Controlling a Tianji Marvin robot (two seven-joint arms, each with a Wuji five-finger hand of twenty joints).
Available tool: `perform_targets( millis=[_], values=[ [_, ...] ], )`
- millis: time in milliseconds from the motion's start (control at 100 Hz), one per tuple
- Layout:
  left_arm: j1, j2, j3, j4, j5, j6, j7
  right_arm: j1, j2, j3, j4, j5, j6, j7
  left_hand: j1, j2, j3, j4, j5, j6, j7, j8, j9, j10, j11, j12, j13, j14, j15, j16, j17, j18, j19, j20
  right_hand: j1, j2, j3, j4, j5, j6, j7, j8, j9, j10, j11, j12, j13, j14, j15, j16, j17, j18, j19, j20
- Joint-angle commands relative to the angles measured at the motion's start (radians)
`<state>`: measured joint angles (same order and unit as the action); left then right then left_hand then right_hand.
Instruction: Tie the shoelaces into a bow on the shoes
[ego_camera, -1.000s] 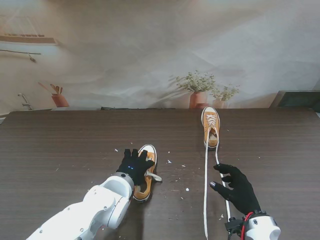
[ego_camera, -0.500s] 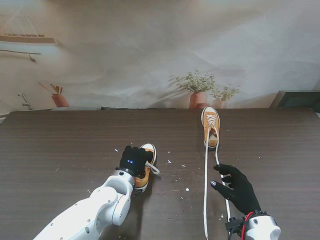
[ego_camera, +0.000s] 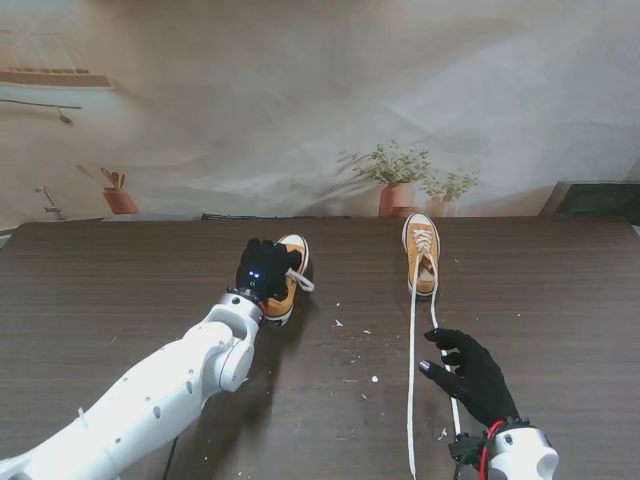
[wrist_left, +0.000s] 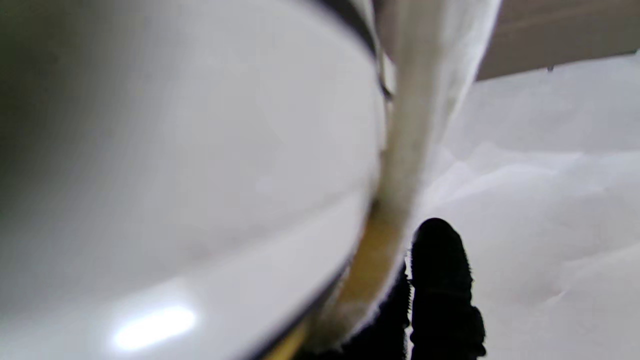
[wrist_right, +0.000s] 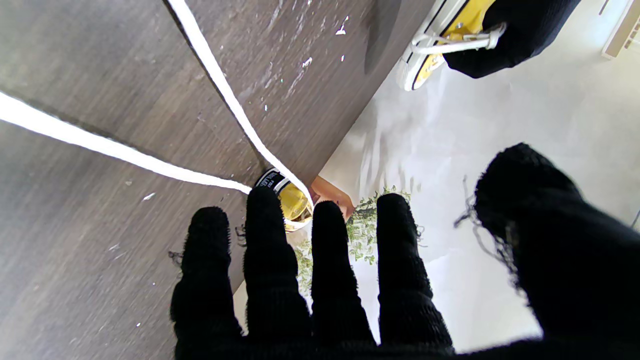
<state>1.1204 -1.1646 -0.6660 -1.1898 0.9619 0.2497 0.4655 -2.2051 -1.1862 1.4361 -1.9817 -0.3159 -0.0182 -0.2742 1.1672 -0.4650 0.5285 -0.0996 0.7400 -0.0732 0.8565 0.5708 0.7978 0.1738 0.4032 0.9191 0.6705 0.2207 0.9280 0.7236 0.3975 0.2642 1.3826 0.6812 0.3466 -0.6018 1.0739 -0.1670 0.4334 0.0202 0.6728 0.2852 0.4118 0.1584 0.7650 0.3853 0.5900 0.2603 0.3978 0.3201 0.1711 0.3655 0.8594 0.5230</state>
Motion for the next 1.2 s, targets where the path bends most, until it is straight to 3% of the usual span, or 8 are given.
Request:
perform_targets(
  millis=[0,360,690,800,850,920,1090,1190],
  values=[
    [-0.055,-0.013,-0.001,0.012,-0.001,-0.007,-0.006,0.004,0.004,-0.003,0.004,0.003,0.006,0.018,0.122,0.088,0.06,0.011,0.042,-0.003,0.054,0.012,0.038,-0.018,0.061,0.038,-0.009,-0.012,0.027,-0.019,-0.008,-0.009,0.02,0.013,0.003,0.006,-0.036,0.011,0.019,-0.039,-0.012,0.002,0.018,0.007,-0.016,-0.015,0.027,0.005,-0.015,-0.008,0.002,0.003,0.014,0.006],
    [-0.231,-0.079,0.171,0.294,-0.094,-0.064,0.077,0.022,0.005,-0.006,0.016,0.01,0.026,0.029,0.106,0.09,0.007,0.034,0.009,0.005,0.005,-0.036,0.019,-0.025,0.05,0.021,-0.024,-0.02,0.016,-0.046,-0.015,-0.015,0.002,0.005,0.003,0.004,-0.039,0.011,0.015,-0.041,-0.012,0.004,0.018,0.008,-0.018,-0.015,0.026,0.007,-0.015,-0.008,0.002,0.003,0.014,0.004],
    [-0.246,-0.088,0.206,0.367,-0.138,-0.077,0.047,0.023,0.006,-0.007,0.016,0.016,0.027,0.036,0.063,0.075,-0.032,0.062,-0.023,0.016,-0.029,-0.13,-0.007,-0.019,0.006,-0.009,-0.042,-0.025,-0.061,-0.062,-0.031,-0.002,-0.074,-0.033,0.001,0.0,-0.045,0.009,0.008,-0.044,-0.012,0.004,0.017,0.007,-0.018,-0.014,0.025,0.006,-0.015,-0.008,0.0,0.001,0.014,0.003],
    [-0.238,-0.085,0.2,0.356,-0.157,-0.073,-0.003,0.02,0.006,-0.006,0.012,0.021,0.022,0.038,-0.023,0.053,-0.031,0.068,-0.062,0.02,-0.031,-0.177,-0.042,-0.01,-0.005,-0.02,-0.082,-0.034,-0.081,-0.061,-0.055,0.001,-0.099,-0.043,0.002,-0.001,-0.046,0.009,0.008,-0.046,-0.012,0.004,0.016,0.007,-0.018,-0.014,0.025,0.006,-0.015,-0.008,0.0,0.001,0.015,0.002],
    [-0.233,-0.081,0.197,0.348,-0.161,-0.066,-0.026,0.017,0.006,-0.005,0.01,0.024,0.019,0.038,-0.069,0.037,-0.044,0.069,-0.089,0.042,-0.042,-0.206,-0.118,0.001,0.082,-0.092,-0.119,-0.043,-0.083,-0.086,-0.076,0.007,-0.117,-0.047,0.001,0.0,-0.046,0.009,0.007,-0.046,-0.011,0.004,0.017,0.009,-0.018,-0.014,0.025,0.006,-0.014,-0.008,0.001,0.001,0.015,0.002],
    [-0.225,-0.066,0.197,0.317,-0.149,-0.04,-0.072,0.012,0.005,-0.002,0.006,0.032,0.015,0.04,-0.166,0.024,-0.064,0.072,-0.121,0.096,-0.13,-0.212,-0.23,0.024,0.193,-0.293,-0.163,-0.037,-0.108,-0.107,-0.113,0.006,-0.146,-0.053,0.002,0.0,-0.046,0.009,0.006,-0.048,-0.012,0.004,0.016,0.009,-0.018,-0.014,0.025,0.008,-0.014,-0.008,0.0,0.001,0.015,0.002],
    [-0.191,-0.023,0.176,0.212,-0.111,0.016,-0.203,0.006,0.004,0.001,0.002,0.036,0.008,0.036,-0.359,0.043,0.002,0.08,-0.146,0.153,-0.278,-0.193,-0.324,0.04,0.134,-0.339,-0.259,-0.012,-0.193,-0.129,-0.203,0.006,-0.21,-0.073,0.003,-0.001,-0.045,0.01,0.005,-0.05,-0.01,0.004,0.016,0.009,-0.018,-0.014,0.025,0.006,-0.014,-0.008,0.0,0.002,0.016,0.001],
    [-0.163,0.004,0.151,0.133,-0.09,0.05,-0.298,0.004,0.004,0.002,0.001,0.038,0.003,0.037,-0.411,0.042,-0.035,0.082,-0.202,0.19,-0.397,-0.224,-0.403,0.046,0.069,-0.373,-0.347,0.005,-0.27,-0.151,-0.286,0.009,-0.282,-0.104,0.002,-0.001,-0.046,0.009,0.002,-0.051,-0.011,0.003,0.016,0.008,-0.018,-0.014,0.025,0.007,-0.014,-0.008,0.0,0.001,0.016,0.001]
  ],
)
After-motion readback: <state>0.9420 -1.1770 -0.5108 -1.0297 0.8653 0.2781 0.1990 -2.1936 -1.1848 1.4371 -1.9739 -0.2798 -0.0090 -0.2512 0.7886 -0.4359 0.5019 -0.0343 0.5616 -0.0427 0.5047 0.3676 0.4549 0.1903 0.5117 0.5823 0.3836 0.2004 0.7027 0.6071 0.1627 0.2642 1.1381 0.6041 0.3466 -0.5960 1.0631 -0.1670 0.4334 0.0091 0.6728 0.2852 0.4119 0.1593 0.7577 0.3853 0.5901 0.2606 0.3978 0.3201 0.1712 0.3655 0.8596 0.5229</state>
